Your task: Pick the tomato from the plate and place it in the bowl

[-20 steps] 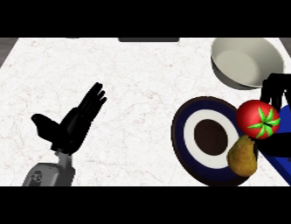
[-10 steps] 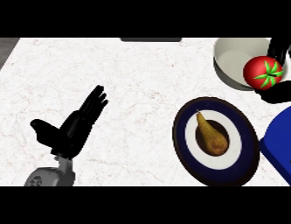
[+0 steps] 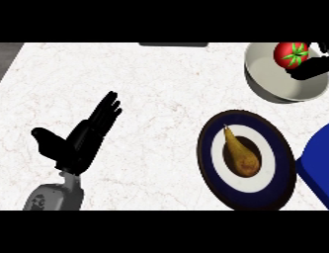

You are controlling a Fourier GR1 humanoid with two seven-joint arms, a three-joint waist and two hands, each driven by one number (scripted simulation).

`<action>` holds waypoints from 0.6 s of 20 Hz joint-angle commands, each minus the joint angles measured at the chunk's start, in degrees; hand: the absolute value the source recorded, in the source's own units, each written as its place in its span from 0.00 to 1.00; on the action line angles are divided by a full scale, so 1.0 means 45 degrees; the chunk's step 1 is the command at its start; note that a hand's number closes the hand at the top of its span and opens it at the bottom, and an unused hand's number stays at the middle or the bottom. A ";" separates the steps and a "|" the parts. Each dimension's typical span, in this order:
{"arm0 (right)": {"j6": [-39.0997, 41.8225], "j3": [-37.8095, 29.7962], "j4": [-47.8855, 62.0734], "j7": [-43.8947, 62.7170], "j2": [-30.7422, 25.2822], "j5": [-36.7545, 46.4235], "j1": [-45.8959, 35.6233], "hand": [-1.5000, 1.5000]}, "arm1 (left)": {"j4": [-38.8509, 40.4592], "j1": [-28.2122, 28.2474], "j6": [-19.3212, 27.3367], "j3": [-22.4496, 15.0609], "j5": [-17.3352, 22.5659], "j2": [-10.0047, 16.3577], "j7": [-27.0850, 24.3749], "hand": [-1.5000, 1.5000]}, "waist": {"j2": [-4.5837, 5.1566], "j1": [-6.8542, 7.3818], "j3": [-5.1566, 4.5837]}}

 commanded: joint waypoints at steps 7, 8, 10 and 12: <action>-0.2155 0.0338 0.7531 -0.1408 -0.0133 0.2691 -0.2983 1.00 | 0.0186 -0.0464 -0.0237 -0.0087 -0.0008 -0.0141 -0.0138 0.50 | 0.0224 0.0570 0.0004; -0.1829 0.0225 0.8092 -0.1547 -0.0105 0.2507 -0.2795 1.00 | 0.0107 0.0073 0.0032 -0.0386 -0.0385 -0.0281 -0.0207 0.50 | 0.0191 0.0526 0.0009; -0.2320 -0.0217 0.9167 -0.0727 0.0570 0.2354 -0.3071 1.00 | 0.0196 -0.0439 -0.0429 -0.0138 0.0043 -0.0079 -0.0108 0.50 | 0.0248 0.0583 0.0014; -0.2311 -0.0773 1.0112 -0.1102 0.0425 0.1946 -0.3530 0.00 | 0.0668 -0.0835 -0.0389 0.0173 0.0095 -0.0045 -0.0200 0.50 | 0.0318 0.0611 0.0022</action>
